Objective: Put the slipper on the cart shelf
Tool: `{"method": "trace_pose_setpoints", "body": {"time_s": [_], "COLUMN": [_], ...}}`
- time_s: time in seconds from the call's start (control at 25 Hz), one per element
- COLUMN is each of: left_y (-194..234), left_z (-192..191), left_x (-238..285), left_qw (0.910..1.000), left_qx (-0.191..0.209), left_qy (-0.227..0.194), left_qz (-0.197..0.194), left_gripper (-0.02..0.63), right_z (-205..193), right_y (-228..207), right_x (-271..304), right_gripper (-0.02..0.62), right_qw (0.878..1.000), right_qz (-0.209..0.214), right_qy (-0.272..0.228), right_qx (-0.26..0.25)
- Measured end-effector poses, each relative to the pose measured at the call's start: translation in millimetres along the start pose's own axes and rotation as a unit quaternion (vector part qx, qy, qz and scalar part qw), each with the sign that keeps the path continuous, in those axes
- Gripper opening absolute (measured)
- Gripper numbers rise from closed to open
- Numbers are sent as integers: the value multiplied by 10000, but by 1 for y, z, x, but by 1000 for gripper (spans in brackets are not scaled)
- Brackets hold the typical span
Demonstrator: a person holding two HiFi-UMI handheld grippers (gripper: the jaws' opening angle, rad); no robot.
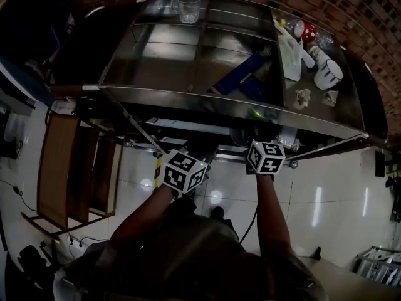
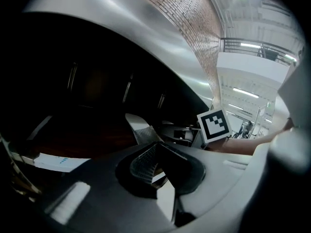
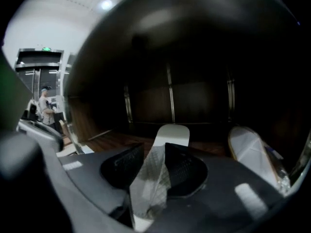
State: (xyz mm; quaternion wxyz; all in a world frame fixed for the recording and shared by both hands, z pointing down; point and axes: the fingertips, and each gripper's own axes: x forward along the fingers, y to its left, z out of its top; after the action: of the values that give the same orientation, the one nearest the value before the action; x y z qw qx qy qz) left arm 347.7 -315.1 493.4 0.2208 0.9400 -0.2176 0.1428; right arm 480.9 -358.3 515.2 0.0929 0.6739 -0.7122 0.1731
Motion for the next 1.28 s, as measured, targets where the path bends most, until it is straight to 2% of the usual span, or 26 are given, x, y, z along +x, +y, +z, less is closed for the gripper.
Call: {"method": "trace_pose_setpoints", "body": {"time_s": [0.16, 0.4, 0.76, 1.28], "left_y": [-30, -74, -131, -169], "left_z": [12, 21, 24, 24], "left_x": [4, -2, -20, -38], "left_qw": [9996, 9980, 9951, 9926], "left_qx": [-6, 122, 254, 441], "left_qy": [-266, -578, -854, -1020], "left_qz": [75, 244, 418, 494], "left_gripper": [8, 8, 8, 8], "right_z": [10, 29, 50, 57], "right_y": [7, 14, 26, 33], "right_x": [-45, -118, -202, -240], "right_gripper": [103, 0, 0, 0], "right_qw": [9987, 9945, 9857, 9788], "right_qz": [423, 834, 1354, 1612], "right_qy": [-249, -625, -956, -1185], "right_qx": [103, -18, -293, -429]}}
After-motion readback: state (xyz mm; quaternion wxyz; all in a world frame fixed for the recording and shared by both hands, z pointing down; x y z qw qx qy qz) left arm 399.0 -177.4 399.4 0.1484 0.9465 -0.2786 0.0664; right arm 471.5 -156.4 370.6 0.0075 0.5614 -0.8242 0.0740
